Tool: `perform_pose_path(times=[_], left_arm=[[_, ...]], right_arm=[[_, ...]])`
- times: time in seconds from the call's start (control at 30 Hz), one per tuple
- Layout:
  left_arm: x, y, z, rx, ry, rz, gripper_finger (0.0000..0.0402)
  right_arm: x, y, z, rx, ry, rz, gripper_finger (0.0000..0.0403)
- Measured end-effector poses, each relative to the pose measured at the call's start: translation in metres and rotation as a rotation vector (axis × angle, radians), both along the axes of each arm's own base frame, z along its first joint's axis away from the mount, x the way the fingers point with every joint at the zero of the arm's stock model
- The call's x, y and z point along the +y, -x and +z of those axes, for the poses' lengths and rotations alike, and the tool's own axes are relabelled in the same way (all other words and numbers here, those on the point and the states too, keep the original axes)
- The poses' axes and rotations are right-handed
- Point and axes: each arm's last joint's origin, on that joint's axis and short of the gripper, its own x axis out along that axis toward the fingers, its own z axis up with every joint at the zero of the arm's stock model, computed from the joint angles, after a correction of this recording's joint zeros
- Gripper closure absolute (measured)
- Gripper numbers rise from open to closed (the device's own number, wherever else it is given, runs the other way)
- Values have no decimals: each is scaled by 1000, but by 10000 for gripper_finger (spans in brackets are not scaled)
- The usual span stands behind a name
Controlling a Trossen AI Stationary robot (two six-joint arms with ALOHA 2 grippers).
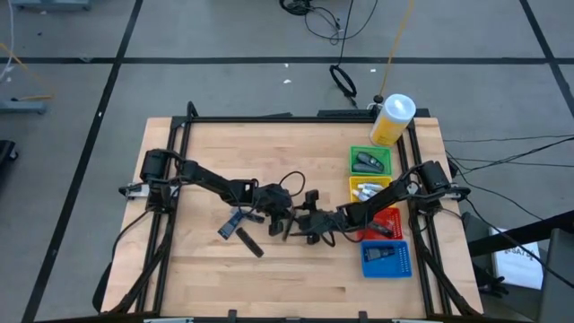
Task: Pick & Place Travel size toiletries
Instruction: Put the black comb into the red basket
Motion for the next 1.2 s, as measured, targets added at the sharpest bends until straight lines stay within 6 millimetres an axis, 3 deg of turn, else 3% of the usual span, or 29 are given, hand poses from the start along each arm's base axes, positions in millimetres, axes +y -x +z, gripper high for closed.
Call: perform_pose_path(times=[0.17,0.57,0.7,1.0,1.2], left_arm=[[-1,-2,2,-39,-2,-9,392],[-1,-9,7,-141,-7,-23,397],[-2,-9,8,-143,1,-27,397],[1,-3,14,-94,-29,-18,387],[9,17,30,79,-234,121,387]], right_arm=[[1,-1,1,8,-57,72,216],[3,0,-1,8,-178,59,219],[4,0,-1,15,-251,81,252],[10,2,-3,38,-283,92,391],[22,19,24,101,-283,118,386]])
